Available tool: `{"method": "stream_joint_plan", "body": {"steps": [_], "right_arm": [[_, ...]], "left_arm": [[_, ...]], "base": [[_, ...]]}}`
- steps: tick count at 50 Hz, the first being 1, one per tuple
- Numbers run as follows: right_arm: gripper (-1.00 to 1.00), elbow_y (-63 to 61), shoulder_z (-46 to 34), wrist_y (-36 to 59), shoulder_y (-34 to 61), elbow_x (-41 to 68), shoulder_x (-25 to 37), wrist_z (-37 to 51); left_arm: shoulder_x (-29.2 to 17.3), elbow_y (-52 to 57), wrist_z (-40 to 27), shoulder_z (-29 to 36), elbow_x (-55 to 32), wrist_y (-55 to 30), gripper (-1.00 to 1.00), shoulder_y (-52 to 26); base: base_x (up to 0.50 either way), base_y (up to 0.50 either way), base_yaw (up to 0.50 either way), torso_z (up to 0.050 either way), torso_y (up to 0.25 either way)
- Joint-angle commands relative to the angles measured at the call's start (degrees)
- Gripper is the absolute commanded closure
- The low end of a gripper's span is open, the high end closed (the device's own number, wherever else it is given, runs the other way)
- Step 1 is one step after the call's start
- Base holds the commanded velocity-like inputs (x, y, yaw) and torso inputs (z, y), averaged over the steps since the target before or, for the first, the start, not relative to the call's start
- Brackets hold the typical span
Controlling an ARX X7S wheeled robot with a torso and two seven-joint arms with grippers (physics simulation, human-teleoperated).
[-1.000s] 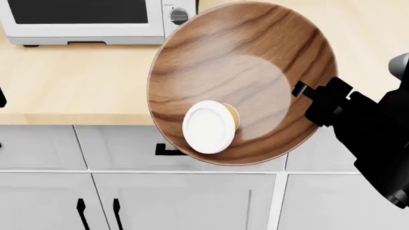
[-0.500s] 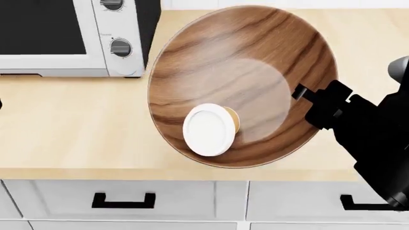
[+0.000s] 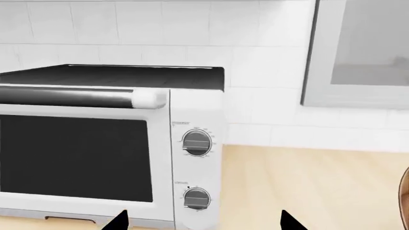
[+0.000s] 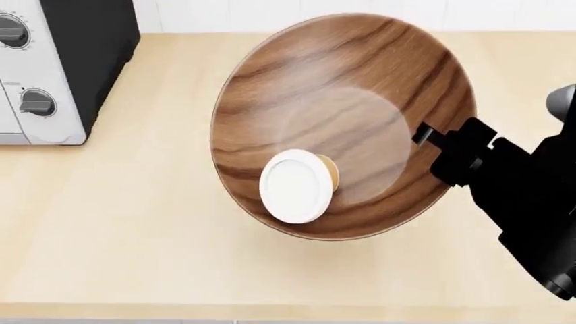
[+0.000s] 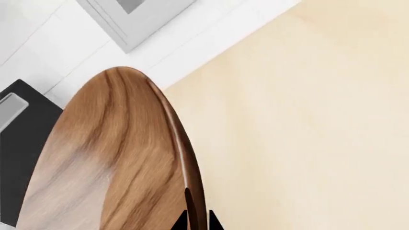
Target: Place the cup inside the bowl on the dining table and move the bowl to any counter.
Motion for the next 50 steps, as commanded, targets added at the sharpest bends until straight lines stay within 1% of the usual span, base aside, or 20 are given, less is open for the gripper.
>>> {"method": "stream_joint_plan", "body": {"steps": [1,3,4,6,15,22,32,39,44,50], "right_arm": [[1.0,0.34,1.4,0.19,0.17,-1.54,-0.34,-0.61],[1.0,0.48,1.45,0.25,0.19,-1.45,-0.31,-0.49],[1.0,0.42,1.46,0.27,0.16,-1.42,-0.26,-0.39],[1.0,0.39,1.46,0.09,-0.17,-1.33,-0.33,-0.37],[1.0,2.14,1.22,0.17,-1.21,-0.75,-1.72,-0.3],[1.0,5.26,0.96,1.08,-1.43,-0.32,-4.66,-1.06],[1.0,13.66,0.78,3.33,-3.25,2.58,-10.83,-4.04],[1.0,16.97,0.16,4.52,-4.9,3.23,-13.05,-5.59],[1.0,19.71,-0.33,5.14,-6.44,3.85,-14.46,-6.25],[1.0,23.22,-1.12,6.16,-8.53,4.35,-16.57,-7.58]], "left_arm": [[-0.65,0.45,-0.3,-2.05,-1.72,0.82,-1.0,1.46],[0.18,0.79,-0.95,-1.21,-1.28,0.87,-1.0,1.48],[-0.74,1.03,-0.87,-2.26,-2.34,0.56,-1.0,1.8],[-0.62,1.47,-1.52,-2.41,-2.57,0.52,-1.0,2.07],[-0.49,2.16,-2.37,-2.53,-2.94,0.62,-1.0,3.21],[-0.52,2.25,-2.9,-2.47,-3.82,0.27,-1.0,2.36],[-0.53,2.43,-2.79,-2.26,-4.04,0.5,-1.0,2.42],[-1.34,2.92,-2.41,-3.15,-4.47,0.86,-1.0,3.83],[-0.13,2.54,-2.76,-1.84,-3.31,1.3,-1.0,3.32],[-0.22,2.5,-2.58,-1.72,-3.2,1.52,-1.0,3.66]], "base": [[0.28,-0.48,0.0,0.0,0.0],[0.29,-0.48,0.0,0.0,0.0],[0.25,-0.49,0.0,0.0,0.01],[0.2,-0.45,0.0,0.0,0.0],[0.08,-0.04,0.0,0.0,0.001],[0.0,0.0,0.0,0.0,0.0],[0.0,0.0,0.0,0.0,0.001],[0.0,0.0,0.0,0.0,0.0],[0.0,0.0,0.0,0.0,0.0],[0.0,0.0,0.0,0.0,0.002]]}}
